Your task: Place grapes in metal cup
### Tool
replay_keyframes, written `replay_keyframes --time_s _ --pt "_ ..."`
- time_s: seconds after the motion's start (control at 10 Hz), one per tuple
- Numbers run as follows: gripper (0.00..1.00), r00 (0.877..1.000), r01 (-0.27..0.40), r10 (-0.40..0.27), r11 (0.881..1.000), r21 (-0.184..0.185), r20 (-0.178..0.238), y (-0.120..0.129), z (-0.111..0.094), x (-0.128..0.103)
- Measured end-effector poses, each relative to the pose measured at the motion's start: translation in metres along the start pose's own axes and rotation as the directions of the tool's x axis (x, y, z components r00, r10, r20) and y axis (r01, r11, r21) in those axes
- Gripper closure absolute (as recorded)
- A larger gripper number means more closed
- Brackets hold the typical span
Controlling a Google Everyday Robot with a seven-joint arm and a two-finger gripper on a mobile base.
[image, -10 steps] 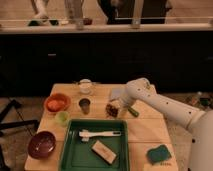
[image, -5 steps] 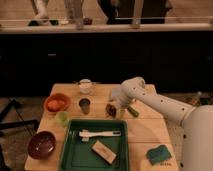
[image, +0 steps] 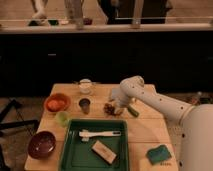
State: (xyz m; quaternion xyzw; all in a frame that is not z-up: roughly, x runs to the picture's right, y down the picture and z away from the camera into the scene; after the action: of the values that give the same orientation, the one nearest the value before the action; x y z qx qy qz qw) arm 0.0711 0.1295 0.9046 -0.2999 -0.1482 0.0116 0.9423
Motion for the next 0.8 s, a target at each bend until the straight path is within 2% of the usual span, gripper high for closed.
replay_keyframes --time_s 0.1,0.2,0.8 --pt "0.91 1.0 0.004 -0.004 1.0 0.006 -0.003 0.0006 -0.0011 -0.0009" --pt "0.98 1.0 0.0 0.0 1.0 0.011 -0.007 0.0014 -0.0018 -0.0011" --pt "1.0 1.0 -0.006 0.006 1.0 0.016 -0.016 0.0023 -0.0031 -0.0018"
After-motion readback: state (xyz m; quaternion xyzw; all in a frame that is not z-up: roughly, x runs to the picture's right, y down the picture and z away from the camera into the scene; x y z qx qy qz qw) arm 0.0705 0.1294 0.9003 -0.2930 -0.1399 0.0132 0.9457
